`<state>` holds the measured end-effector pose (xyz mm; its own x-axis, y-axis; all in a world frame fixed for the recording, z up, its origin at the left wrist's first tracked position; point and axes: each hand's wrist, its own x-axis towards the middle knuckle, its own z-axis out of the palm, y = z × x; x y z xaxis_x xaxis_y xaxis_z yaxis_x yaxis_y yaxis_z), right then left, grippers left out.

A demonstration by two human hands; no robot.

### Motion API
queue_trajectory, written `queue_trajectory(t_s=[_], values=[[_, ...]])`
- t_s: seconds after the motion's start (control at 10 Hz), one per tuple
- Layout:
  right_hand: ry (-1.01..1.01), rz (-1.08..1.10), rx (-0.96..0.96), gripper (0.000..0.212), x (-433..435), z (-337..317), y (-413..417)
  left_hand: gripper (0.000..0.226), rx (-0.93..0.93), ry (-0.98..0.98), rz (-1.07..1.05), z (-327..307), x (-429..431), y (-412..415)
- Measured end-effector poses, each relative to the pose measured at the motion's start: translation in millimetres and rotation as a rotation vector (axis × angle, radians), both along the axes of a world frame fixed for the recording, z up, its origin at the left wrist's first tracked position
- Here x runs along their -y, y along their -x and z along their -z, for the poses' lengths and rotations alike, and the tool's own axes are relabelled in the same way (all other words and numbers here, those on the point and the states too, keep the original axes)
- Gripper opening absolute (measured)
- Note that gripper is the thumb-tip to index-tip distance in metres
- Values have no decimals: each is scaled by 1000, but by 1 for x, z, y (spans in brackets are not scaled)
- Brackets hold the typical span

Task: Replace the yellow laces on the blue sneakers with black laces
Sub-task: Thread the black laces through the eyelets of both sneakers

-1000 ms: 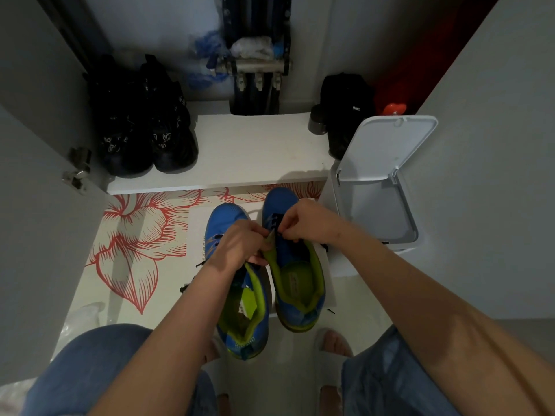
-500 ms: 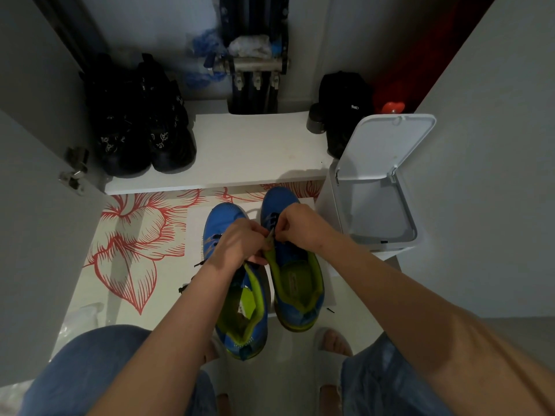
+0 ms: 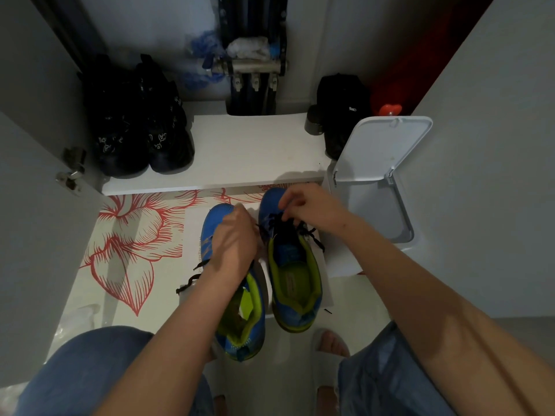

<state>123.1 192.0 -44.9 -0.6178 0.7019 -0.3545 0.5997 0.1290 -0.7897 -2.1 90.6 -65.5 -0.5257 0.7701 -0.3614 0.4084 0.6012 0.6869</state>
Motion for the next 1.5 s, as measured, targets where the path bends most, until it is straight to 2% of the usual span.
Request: queue_trajectory(t_s=[0.1, 0.2, 0.3, 0.4, 0.5, 0.6, 0.7, 0.8, 0.9, 1.0, 1.1, 1.2, 1.3, 1.4, 1.5], values=[[-54, -116, -32, 18, 1, -4, -1, 13, -13, -148, -62, -29, -2, 6], [-66, -273, 10, 23, 13, 2, 7, 26, 248, -313, -227, -44, -10, 16], [-116, -257, -23, 10, 16, 6, 17, 24, 437, -439, -297, -54, -14, 22], [23, -63, -227, 14, 13, -6, 22, 13, 424, -291, -280, -45, -12, 29], [286, 119, -533, 6, 9, -26, 22, 17, 368, 98, -68, -24, -8, 27], [470, 173, -702, 9, 9, -37, 23, 20, 171, 159, 242, -12, -2, 8], [527, 174, -744, 10, 13, -39, 27, 21, 106, 115, 159, -5, -7, 1], [549, 206, -790, 10, 11, -41, 28, 27, 274, 57, -69, 4, -10, 8], [543, 246, -788, 11, 3, -41, 23, 25, 241, 25, -45, -5, -9, 8], [478, 256, -700, 15, 0, -36, 18, 22, 16, 99, 110, -15, -6, 7], [352, 177, -512, 20, 1, -33, 17, 34, -29, -81, 78, -24, -12, 16], [268, 21, -365, 19, 7, -30, 18, 23, 493, -238, -189, -41, -27, 19], [219, -101, -275, 12, 12, -27, 17, 38, 786, -129, -186, -51, -24, 19], [218, -170, -205, 18, 12, -25, 15, 40, 816, -199, -71, -43, -14, 20], [244, -229, -149, 7, 15, -22, 13, 22, 845, -317, -152, -39, -14, 13]])
